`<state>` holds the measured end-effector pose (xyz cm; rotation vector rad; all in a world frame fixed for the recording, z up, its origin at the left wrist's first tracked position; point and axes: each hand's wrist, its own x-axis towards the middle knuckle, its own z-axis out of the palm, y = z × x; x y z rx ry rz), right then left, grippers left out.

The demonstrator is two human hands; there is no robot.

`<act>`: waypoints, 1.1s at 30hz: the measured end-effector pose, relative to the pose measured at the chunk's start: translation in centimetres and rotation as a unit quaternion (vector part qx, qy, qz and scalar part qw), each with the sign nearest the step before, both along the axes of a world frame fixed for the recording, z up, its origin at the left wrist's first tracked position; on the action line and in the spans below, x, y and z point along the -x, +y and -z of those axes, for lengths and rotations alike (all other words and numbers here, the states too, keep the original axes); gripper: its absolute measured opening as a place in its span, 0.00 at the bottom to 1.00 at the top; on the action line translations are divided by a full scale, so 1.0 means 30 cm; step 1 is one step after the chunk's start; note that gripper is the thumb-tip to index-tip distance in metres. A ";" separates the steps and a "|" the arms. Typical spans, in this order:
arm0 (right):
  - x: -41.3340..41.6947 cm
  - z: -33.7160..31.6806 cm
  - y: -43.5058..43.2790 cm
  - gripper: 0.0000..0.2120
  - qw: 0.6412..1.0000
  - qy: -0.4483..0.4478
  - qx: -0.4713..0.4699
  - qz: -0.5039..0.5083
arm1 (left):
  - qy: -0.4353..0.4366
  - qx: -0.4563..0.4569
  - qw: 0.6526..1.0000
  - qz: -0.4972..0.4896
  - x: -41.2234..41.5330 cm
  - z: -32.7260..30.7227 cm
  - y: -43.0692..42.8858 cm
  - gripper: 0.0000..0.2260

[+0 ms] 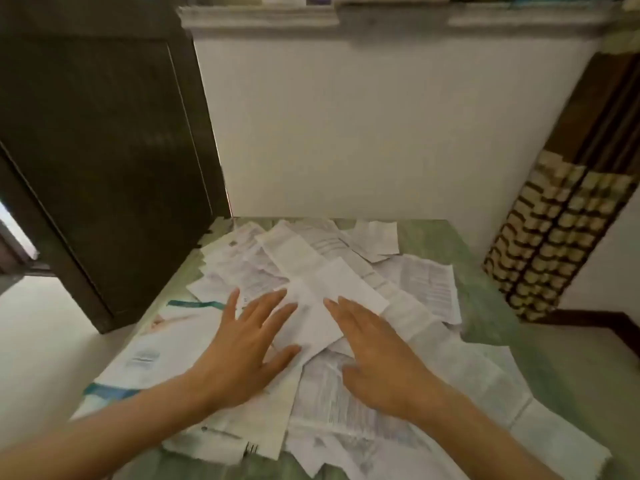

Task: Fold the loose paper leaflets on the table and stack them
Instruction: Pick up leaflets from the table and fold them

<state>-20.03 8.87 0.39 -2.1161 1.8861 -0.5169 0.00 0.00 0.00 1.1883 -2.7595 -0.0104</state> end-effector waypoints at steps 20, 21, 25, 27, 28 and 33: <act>-0.126 0.080 0.072 0.19 0.989 0.118 0.090 0.008 | -0.021 -0.109 0.988 -0.105 -0.108 -0.078 0.249 0.24; -0.136 0.083 0.063 0.21 0.990 0.120 0.079 0.012 | -0.018 -0.105 0.989 -0.099 -0.104 -0.072 0.230 0.24; -0.187 0.052 0.033 0.21 0.981 0.186 0.049 0.032 | 0.006 -0.112 0.991 -0.079 -0.087 -0.056 0.155 0.25; -0.219 0.063 -0.013 0.24 0.977 0.201 0.071 0.025 | -0.009 -0.132 0.989 -0.068 -0.080 -0.062 0.094 0.26; -0.223 0.064 -0.048 0.25 0.974 0.208 0.091 0.014 | -0.017 -0.138 0.988 -0.063 -0.073 -0.073 0.050 0.28; -0.195 0.001 -0.116 0.17 0.980 0.158 0.119 -0.019 | 0.031 -0.136 0.990 -0.035 -0.093 -0.109 -0.063 0.48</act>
